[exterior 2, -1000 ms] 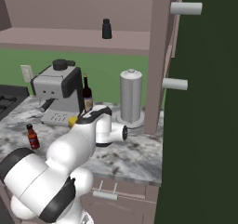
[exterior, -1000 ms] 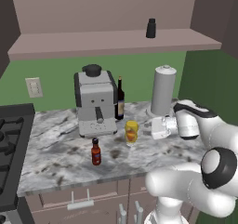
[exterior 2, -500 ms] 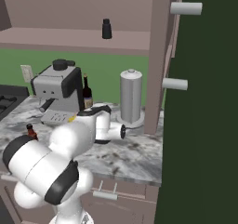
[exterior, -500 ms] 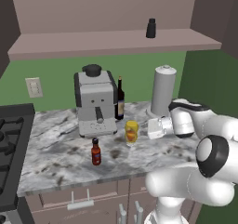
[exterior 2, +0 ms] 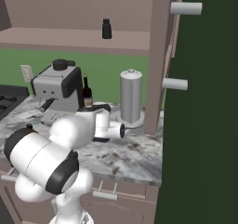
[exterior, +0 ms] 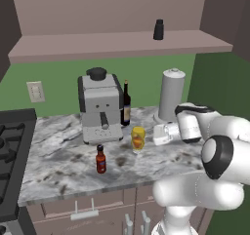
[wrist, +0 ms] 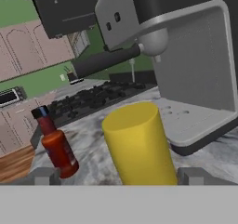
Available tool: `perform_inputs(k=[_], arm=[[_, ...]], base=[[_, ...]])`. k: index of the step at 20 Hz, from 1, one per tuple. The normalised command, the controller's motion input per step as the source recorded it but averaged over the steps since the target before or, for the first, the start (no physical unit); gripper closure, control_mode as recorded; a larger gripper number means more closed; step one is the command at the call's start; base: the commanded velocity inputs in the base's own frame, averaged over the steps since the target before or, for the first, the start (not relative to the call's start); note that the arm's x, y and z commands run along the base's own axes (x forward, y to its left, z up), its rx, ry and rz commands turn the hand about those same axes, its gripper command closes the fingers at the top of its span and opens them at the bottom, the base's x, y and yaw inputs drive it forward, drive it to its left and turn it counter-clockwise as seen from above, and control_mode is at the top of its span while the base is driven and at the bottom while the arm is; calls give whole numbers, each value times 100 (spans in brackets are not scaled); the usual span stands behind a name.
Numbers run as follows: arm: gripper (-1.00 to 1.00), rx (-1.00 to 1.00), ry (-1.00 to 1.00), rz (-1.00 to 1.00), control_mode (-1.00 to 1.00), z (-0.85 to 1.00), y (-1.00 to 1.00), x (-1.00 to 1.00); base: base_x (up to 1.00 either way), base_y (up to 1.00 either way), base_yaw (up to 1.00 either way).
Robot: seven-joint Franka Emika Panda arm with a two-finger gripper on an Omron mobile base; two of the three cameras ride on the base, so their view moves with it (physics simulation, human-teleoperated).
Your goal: There are various items on the counter. Only move the condiments/shakers into the cabinet.
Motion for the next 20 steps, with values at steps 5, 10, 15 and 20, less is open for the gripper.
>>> perform_inputs(k=[5,10,15,20], arm=[[-100,0,1,0,-100,-4,11,9],[-100,0,0,0,-100,-2,2,1],[-100,0,2,0,-100,-4,11,5],[-100,0,3,0,-100,-2,14,7]], base=[[0,0,0],[0,0,0],[0,0,0],[0,0,0]])
